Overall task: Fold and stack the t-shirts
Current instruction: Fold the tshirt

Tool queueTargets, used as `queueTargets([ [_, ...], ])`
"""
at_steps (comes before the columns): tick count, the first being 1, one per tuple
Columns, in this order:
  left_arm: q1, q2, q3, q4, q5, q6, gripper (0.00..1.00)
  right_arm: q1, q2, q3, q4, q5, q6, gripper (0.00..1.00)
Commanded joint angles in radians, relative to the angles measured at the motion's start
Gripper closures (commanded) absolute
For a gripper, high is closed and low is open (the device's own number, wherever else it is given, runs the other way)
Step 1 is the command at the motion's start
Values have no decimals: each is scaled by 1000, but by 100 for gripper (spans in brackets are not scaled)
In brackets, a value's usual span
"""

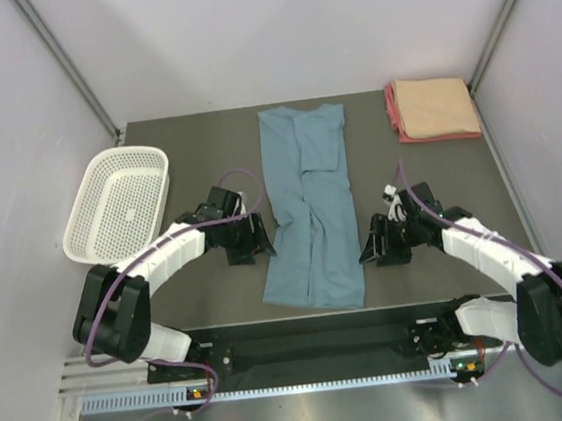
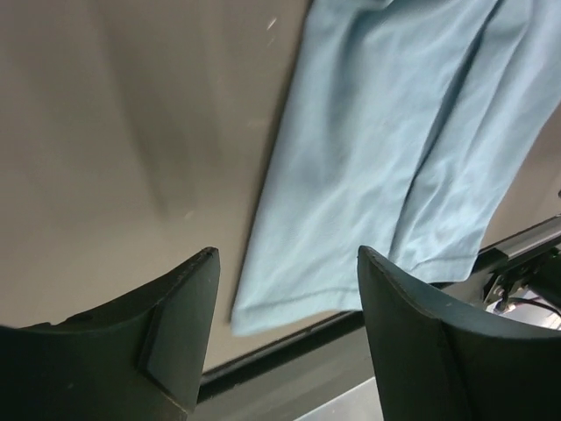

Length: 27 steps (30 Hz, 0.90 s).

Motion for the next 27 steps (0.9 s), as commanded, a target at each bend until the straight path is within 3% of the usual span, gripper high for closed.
queueTargets([
  [1,-5,-86,-48,-19,-44,-54,33,22,-127,-105,91,-44,63,49],
  [8,-65,-93,-131,-9,-14,-95,42,29,-165,-162,108,-85,60,50],
  [16,-105,-40,-197,17,-2,-159,45,74,-92,-243,180,-123,113,36],
  [27,-106,-46,-243,4,5,-160,47,138,-102,-302,193,-102,173,47],
])
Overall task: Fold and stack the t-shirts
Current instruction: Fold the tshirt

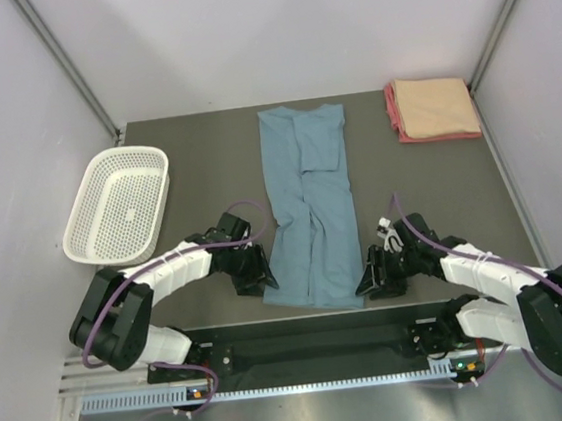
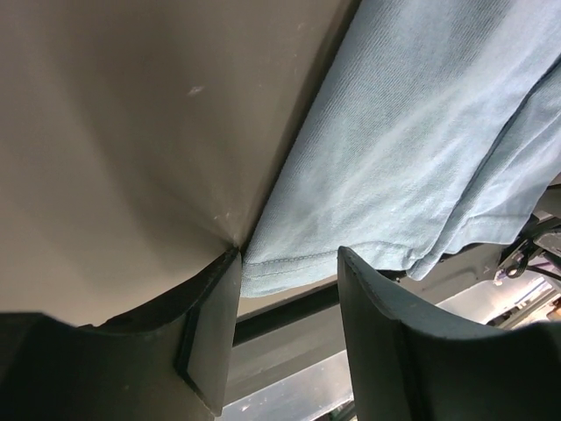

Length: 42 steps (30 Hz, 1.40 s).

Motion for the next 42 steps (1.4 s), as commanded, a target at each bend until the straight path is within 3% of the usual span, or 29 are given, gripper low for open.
queueTargets([
  [1,-5,-5,-49,-11,-33,7,47,25,1,-23,5,29,14,47],
  [17,-5,-31,-93,-5,-16,4,58,49,36,-75,63,29,71,54],
  [23,-5,-53,-119,8,8,-5,70,52,83,-81,93,22,65,72],
  [24,-5,-57,-129,9,14,-11,82,52,85,-81,93,20,63,84],
  [25,-5,-63,-132,9,26,-14,86,51,83,-81,92,22,56,89],
  [28,-8,-105,-150,3,42,-27,100,52,65,-75,57,29,36,97],
  [33,-11,-198,-190,-29,37,-51,100,52,24,-59,-20,51,-13,100],
  [42,-31,-204,-192,-26,53,-77,100,54,-56,-55,-57,28,-34,100],
])
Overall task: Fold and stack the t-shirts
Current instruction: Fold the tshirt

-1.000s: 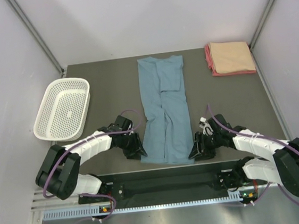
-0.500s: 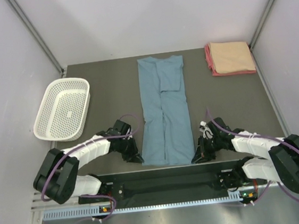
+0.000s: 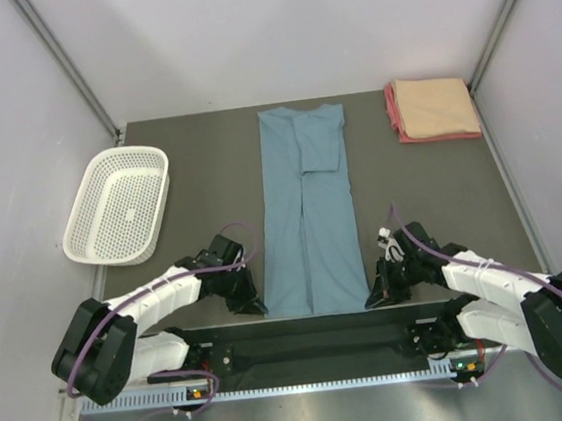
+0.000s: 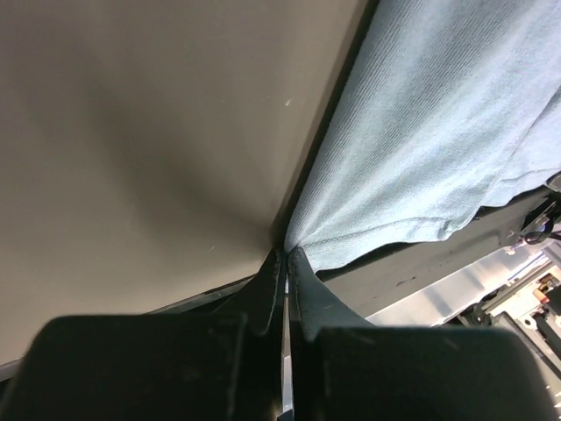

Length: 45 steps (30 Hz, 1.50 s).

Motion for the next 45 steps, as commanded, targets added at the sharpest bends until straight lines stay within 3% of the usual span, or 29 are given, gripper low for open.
queueTargets([
  [1,-12,-8,0,-20,1,-16,100,15,-23,4,-34,18,-27,100],
  [3,-16,-13,5,-18,1,-14,98,15,-20,4,-16,14,-24,100],
  [4,-16,-22,5,-18,4,-13,90,15,-10,3,-10,6,-21,100],
  [6,-16,-42,-3,-23,4,-14,65,15,1,3,7,0,-18,100],
  [9,-16,-88,-18,-32,1,-16,53,15,9,7,10,0,-18,100],
  [24,-19,-19,-63,80,23,-50,60,17,20,4,33,4,-20,100],
  [34,-22,-88,63,-143,-180,-42,54,15,7,-5,36,6,-17,100],
  [40,-32,-28,34,-48,-99,-40,60,15,23,-9,55,0,-18,100],
  [45,-50,-16,21,-29,-71,-46,57,15,27,-3,61,-3,-20,100],
])
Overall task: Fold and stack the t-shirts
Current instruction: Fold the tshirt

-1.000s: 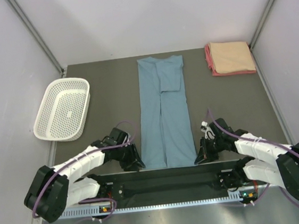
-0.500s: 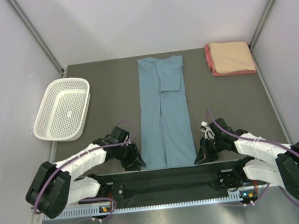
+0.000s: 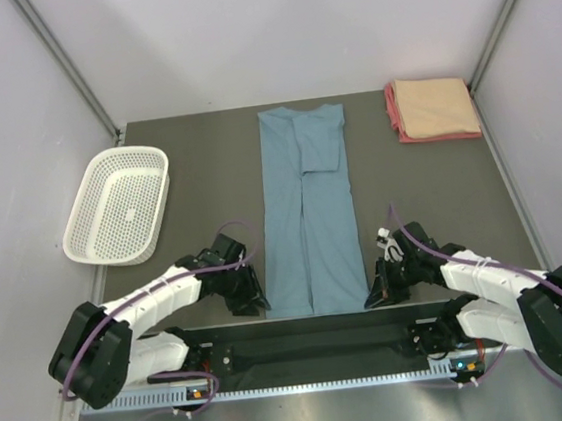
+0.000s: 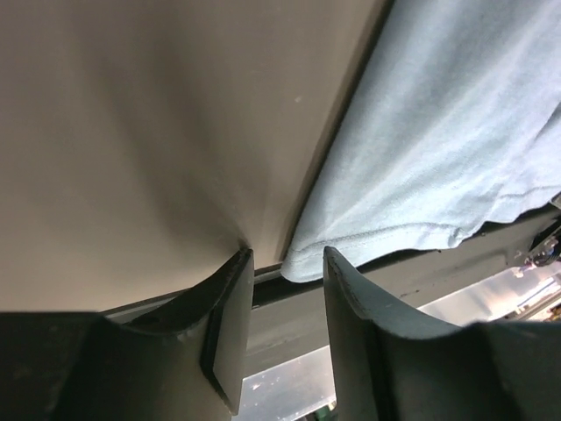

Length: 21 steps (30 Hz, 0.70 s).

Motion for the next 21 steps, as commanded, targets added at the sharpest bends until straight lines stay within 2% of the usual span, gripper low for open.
queueTargets([
  [1,-15,11,-16,39,25,3,57,15,11,1,33,2,-15,100],
  [5,-21,20,-32,67,37,-8,56,15,20,4,42,-3,-14,100],
  [11,-31,65,-33,79,49,-9,67,15,25,9,46,-4,-15,100],
  [14,-34,68,-40,111,60,-14,80,17,25,14,46,-8,-15,100],
  [15,-34,66,-42,116,62,-17,96,17,23,14,44,-9,-14,100],
  [16,-34,60,-40,118,57,-20,100,17,20,15,43,-8,-17,100],
  [21,-49,23,-16,34,14,-20,100,18,-7,18,7,-29,-18,100],
])
